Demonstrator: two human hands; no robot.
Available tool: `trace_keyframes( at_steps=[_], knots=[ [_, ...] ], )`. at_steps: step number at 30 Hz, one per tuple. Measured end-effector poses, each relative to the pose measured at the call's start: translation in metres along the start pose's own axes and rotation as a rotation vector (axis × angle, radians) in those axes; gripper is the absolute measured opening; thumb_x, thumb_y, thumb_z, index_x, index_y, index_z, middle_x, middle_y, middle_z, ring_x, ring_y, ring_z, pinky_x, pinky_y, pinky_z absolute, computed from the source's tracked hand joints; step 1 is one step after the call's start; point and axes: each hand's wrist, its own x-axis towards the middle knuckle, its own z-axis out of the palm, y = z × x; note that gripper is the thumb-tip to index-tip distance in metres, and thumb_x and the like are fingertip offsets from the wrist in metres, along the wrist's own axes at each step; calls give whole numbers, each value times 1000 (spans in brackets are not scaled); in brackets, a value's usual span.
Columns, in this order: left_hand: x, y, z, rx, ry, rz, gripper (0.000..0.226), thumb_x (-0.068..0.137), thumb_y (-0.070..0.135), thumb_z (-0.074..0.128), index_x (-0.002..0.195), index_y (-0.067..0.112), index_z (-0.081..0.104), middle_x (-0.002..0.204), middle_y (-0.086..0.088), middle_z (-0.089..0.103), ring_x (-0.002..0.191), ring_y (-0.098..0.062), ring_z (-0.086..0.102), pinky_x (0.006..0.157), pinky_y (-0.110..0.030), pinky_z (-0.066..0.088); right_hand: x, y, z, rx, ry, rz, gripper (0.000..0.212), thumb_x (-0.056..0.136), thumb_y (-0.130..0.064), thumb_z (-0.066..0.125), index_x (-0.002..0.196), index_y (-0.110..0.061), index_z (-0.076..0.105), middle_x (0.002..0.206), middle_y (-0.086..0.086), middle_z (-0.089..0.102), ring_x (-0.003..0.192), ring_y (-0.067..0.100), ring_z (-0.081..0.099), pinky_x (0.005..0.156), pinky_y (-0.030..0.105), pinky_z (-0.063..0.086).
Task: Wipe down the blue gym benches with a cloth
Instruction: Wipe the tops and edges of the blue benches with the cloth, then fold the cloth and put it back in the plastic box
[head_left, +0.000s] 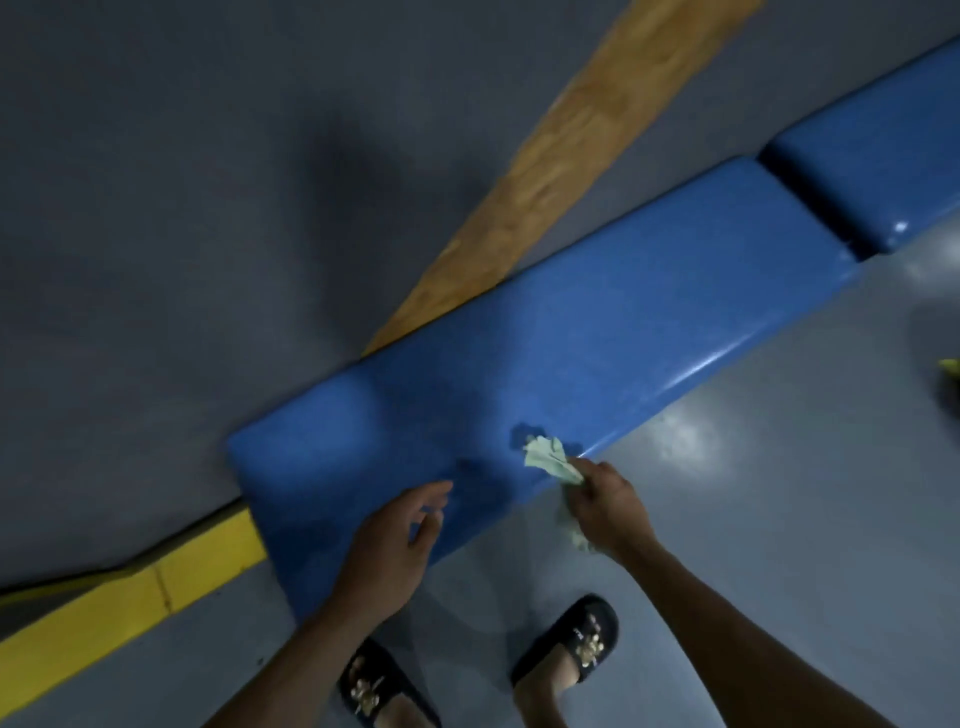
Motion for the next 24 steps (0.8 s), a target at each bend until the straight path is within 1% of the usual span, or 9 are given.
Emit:
trace_keyframes(
  at_steps=[2, 3, 6, 9, 12, 14, 17, 21, 24],
  knots=[
    [18, 66, 23, -24, -31, 38, 26, 95, 26, 56, 120, 26, 64, 114, 13, 69, 101, 3, 64, 92, -24, 51, -14, 0, -48, 292, 74, -36, 34, 90, -13, 62, 112, -38, 64, 94, -18, 64, 87, 4, 62, 83, 20, 46],
    [25, 102, 35, -40, -47, 70, 26, 94, 28, 58, 118, 25, 65, 110, 13, 70, 98, 3, 65, 90, -22, 52, -22, 0, -73, 407, 109, -39, 35, 89, -11, 64, 112, -37, 65, 95, -17, 68, 87, 2, 63, 84, 21, 47],
    [39, 211, 72, -95, -116, 135, 21, 92, 25, 64, 113, 26, 68, 98, 15, 72, 91, 3, 66, 82, -15, 51, -46, 3, -152, 647, 242, -59, 32, 89, -7, 66, 115, -27, 67, 97, -6, 73, 89, 10, 68, 82, 29, 53],
    [42, 308, 113, -152, -246, 203, 27, 84, 46, 67, 108, 34, 67, 98, 15, 72, 92, 0, 67, 83, -19, 52, -69, 12, -231, 808, 364, -81, 24, 91, -13, 65, 111, -26, 68, 93, -1, 74, 83, 15, 69, 76, 36, 55],
    [42, 383, 151, -144, -365, 264, 41, 73, 57, 69, 109, 37, 67, 107, 14, 71, 99, -4, 67, 89, -27, 53, -88, 21, -302, 904, 398, -97, 30, 92, -15, 65, 120, -23, 66, 101, 1, 75, 90, 20, 71, 79, 40, 58],
    [44, 426, 169, -90, -386, 317, 49, 70, 60, 72, 113, 40, 64, 113, 15, 67, 104, -1, 64, 92, -27, 51, -96, 28, -345, 955, 419, -84, 35, 92, -11, 63, 126, -21, 63, 102, 0, 75, 92, 21, 72, 78, 36, 58],
    [48, 486, 186, -35, -436, 375, 57, 68, 59, 77, 119, 38, 61, 117, 16, 65, 107, 1, 62, 92, -25, 51, -107, 32, -405, 1000, 487, -102, 33, 93, -7, 61, 123, -19, 64, 103, -1, 75, 90, 21, 72, 75, 34, 58],
    [62, 554, 206, -31, -457, 391, 43, 72, 47, 78, 111, 35, 64, 104, 13, 71, 95, -2, 67, 82, -27, 56, -111, 32, -471, 1006, 595, -110, 25, 93, 0, 57, 108, -15, 70, 92, 2, 76, 82, 20, 72, 69, 32, 58],
    [84, 592, 226, -149, -471, 347, 24, 84, 35, 71, 105, 24, 68, 97, 5, 74, 90, -14, 71, 80, -34, 57, -103, 36, -519, 1039, 645, -85, 19, 95, -2, 55, 96, -13, 71, 85, 8, 73, 74, 17, 67, 64, 30, 54]
  ],
)
